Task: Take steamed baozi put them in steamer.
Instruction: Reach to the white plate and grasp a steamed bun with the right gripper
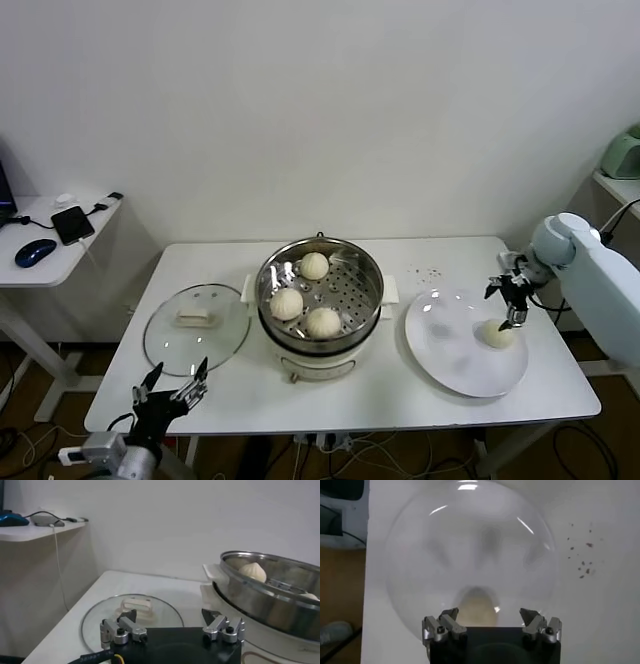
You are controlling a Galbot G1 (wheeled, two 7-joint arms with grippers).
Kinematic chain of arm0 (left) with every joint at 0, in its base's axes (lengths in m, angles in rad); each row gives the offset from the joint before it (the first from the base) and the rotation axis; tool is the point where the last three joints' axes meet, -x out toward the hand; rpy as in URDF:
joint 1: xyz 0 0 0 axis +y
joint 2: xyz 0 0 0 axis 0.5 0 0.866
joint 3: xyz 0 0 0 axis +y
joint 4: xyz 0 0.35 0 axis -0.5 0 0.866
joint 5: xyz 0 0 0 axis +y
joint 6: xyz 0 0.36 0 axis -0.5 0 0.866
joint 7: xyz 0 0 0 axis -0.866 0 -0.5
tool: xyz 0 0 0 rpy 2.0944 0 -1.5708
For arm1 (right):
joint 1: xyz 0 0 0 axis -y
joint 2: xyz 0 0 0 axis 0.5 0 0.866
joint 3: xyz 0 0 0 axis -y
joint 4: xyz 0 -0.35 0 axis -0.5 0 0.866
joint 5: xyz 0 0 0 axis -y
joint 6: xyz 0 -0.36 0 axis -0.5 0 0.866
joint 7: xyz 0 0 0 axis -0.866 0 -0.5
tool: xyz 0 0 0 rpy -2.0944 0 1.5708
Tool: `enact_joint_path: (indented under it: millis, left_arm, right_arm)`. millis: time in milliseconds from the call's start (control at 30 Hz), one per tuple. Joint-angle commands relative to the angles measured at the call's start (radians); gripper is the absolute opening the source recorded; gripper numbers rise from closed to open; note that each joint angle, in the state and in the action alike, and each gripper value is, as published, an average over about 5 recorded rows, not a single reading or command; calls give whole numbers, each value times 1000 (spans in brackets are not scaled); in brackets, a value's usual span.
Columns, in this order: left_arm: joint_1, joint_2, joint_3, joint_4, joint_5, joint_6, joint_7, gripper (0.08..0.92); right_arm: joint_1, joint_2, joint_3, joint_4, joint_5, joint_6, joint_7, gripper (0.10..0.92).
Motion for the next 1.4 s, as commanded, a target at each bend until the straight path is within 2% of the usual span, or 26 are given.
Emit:
enact_joint_path:
  millis: [33,500,1133,1233,1400]
  left_arm:
    - [0,-5,-7,8,-1,0,3,823]
    - [-9,-4,-12,19,-2,3,3,823]
    - [-12,-3,-17,25,-5,1,3,823]
    - [-14,-3,-16,27,-4,1,3,823]
    - [-18,-2,-9,28,-3,1,3,823]
  right_arm:
    - [-45,52,68,-124,-112,56,11,823]
    - [-66,89,85,-155,-163,64,68,823]
    - [-74,100,89,-143,-194,52,67,822]
    - [-73,98,90,-139,-197,49,67,784]
    - [-60,80,72,-116,-140,29,59,647]
